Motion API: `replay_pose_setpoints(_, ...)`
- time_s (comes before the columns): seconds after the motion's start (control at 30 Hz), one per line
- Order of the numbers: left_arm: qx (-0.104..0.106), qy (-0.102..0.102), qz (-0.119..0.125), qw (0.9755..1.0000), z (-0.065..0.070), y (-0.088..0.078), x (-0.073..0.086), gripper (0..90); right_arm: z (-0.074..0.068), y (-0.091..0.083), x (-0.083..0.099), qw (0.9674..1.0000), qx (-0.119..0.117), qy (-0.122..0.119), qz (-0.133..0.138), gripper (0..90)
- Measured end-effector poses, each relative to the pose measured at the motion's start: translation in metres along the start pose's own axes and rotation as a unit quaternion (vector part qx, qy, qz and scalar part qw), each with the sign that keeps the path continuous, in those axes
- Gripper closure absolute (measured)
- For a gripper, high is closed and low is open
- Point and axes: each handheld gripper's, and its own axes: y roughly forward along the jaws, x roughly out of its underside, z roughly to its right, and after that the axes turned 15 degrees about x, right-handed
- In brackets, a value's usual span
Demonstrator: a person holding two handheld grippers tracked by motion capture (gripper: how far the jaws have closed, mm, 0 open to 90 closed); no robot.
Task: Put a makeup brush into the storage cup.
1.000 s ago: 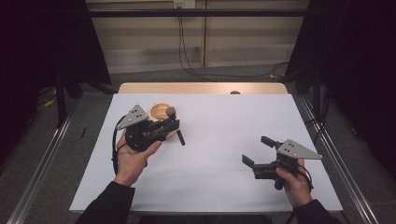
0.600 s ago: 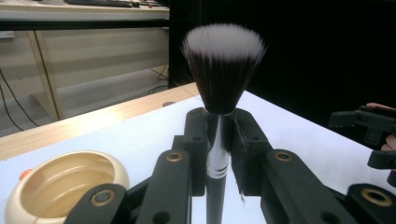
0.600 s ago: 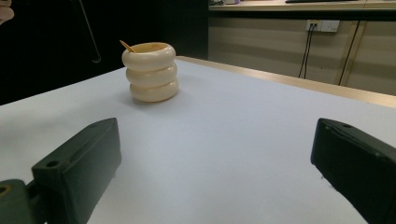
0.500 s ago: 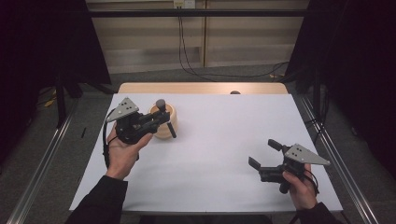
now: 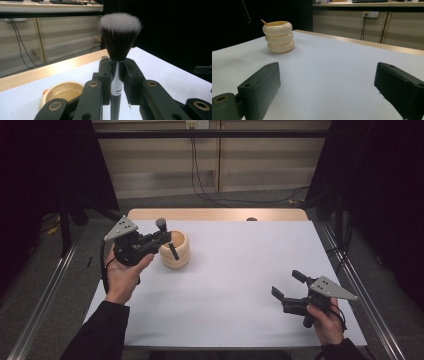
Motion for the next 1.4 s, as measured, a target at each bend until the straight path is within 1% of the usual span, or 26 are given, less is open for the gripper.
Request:
replay_pose_setpoints(0.03,-0.003,-0.006,0.001,1.0000,-0.001,0.001,0.000,78.0,0.000,0.000,0.000,1.0000,-0.004,-0.005,0.000,4.2)
replay_pose_setpoints(0.07,-0.007,-0.007,0.000,0.9999,-0.003,0.001,-0.001,77.9,0.000,0.000,0.000,1.0000,-0.005,-0.008,-0.001,2.5)
replay_pose_setpoints(0.1,-0.005,-0.006,-0.001,1.0000,-0.005,0.002,-0.002,77.9,0.001,0.000,0.000,0.9999,-0.007,-0.012,-0.003,1.5)
replay_pose_setpoints(0.13,-0.004,-0.008,0.000,1.0000,-0.006,0.003,-0.002,77.9,0.000,0.000,0.001,1.0000,-0.004,-0.008,-0.002,1.4)
replay_pose_setpoints(0.17,-0.009,-0.007,-0.003,0.9999,-0.008,0.004,-0.003,78.0,0.000,0.000,0.001,1.0000,-0.004,-0.005,-0.004,1.2)
replay_pose_setpoints(0.23,-0.011,-0.008,-0.001,0.9999,-0.012,0.005,-0.004,77.9,0.001,0.000,0.001,0.9999,-0.006,-0.012,-0.007,1.1)
replay_pose_setpoints(0.27,-0.017,-0.009,-0.004,0.9998,-0.014,0.005,-0.004,78.0,0.001,0.000,0.001,0.9999,-0.002,-0.009,-0.006,1.1)
replay_pose_setpoints(0.33,-0.022,-0.011,-0.003,0.9997,-0.017,0.007,-0.004,78.0,0.001,0.001,0.001,0.9999,-0.008,-0.007,-0.010,1.1)
replay_pose_setpoints(0.37,-0.023,-0.009,-0.007,0.9997,-0.020,0.008,-0.005,77.9,0.001,0.001,0.001,0.9999,-0.007,-0.005,-0.013,1.2)
replay_pose_setpoints(0.43,-0.023,-0.011,-0.004,0.9997,-0.022,0.010,-0.007,78.0,0.001,0.001,0.002,0.9999,-0.005,-0.005,-0.012,1.5)
replay_pose_setpoints(0.5,-0.034,-0.011,-0.005,0.9994,-0.025,0.012,-0.009,77.9,0.001,0.001,0.002,0.9999,-0.006,-0.004,-0.014,1.5)
replay_pose_setpoints(0.57,-0.030,-0.012,-0.003,0.9995,-0.027,0.013,-0.011,77.9,0.001,0.002,0.002,0.9999,-0.006,-0.001,-0.014,1.5)
replay_pose_setpoints(0.67,-0.037,-0.010,-0.005,0.9992,-0.031,0.014,-0.015,77.9,0.002,0.002,0.003,0.9999,-0.001,0.000,-0.017,1.2)
replay_pose_setpoints(0.8,-0.045,-0.010,-0.006,0.9989,-0.037,0.017,-0.017,77.9,0.003,0.002,0.003,0.9999,-0.002,0.000,-0.012,0.6)
replay_pose_setpoints(0.83,-0.050,-0.011,-0.007,0.9987,-0.037,0.018,-0.017,78.0,0.002,0.002,0.003,0.9999,0.000,-0.001,-0.012,0.5)
replay_pose_setpoints(0.87,-0.045,-0.012,-0.002,0.9989,-0.038,0.019,-0.017,78.0,0.002,0.002,0.003,0.9999,0.000,-0.003,-0.011,0.3)
replay_pose_setpoints(0.93,-0.054,-0.014,-0.004,0.9985,-0.041,0.021,-0.016,78.0,0.002,0.002,0.003,0.9999,0.000,-0.006,-0.009,0.2)
replay_pose_setpoints(0.97,-0.052,-0.013,-0.005,0.9986,-0.043,0.022,-0.017,77.9,0.001,0.002,0.003,0.9999,0.000,-0.005,-0.009,0.1)
replay_pose_setpoints(1.0,-0.061,-0.014,-0.010,0.9980,-0.045,0.022,-0.017,78.0,0.001,0.002,0.003,0.9999,-0.001,-0.007,-0.007,0.0)
replay_pose_setpoints(1.07,-0.058,-0.020,-0.008,0.9981,-0.049,0.023,-0.018,78.0,0.001,0.002,0.003,0.9999,-0.001,-0.009,-0.006,0.0)
replay_pose_setpoints(1.1,-0.065,-0.017,-0.013,0.9977,-0.049,0.023,-0.018,77.9,0.001,0.002,0.004,0.9999,-0.001,-0.008,-0.008,0.0)
replay_pose_setpoints(1.17,-0.063,-0.014,-0.014,0.9978,-0.051,0.023,-0.019,77.9,0.001,0.002,0.004,0.9999,-0.002,-0.008,-0.009,0.0)
replay_pose_setpoints(1.27,-0.066,-0.014,-0.015,0.9976,-0.053,0.024,-0.019,77.9,0.001,0.002,0.003,0.9999,0.001,-0.010,-0.005,0.0)
replay_pose_setpoints(1.33,-0.074,-0.016,-0.019,0.9969,-0.055,0.026,-0.018,77.9,0.000,0.002,0.004,0.9999,-0.002,-0.012,-0.007,0.0)
replay_pose_setpoints(1.37,-0.068,-0.016,-0.017,0.9974,-0.057,0.027,-0.017,77.9,0.000,0.002,0.004,0.9999,-0.005,-0.012,-0.009,0.0)
replay_pose_setpoints(1.4,-0.067,-0.016,-0.018,0.9974,-0.057,0.029,-0.016,77.9,0.000,0.002,0.004,0.9999,-0.004,-0.011,-0.009,0.0)
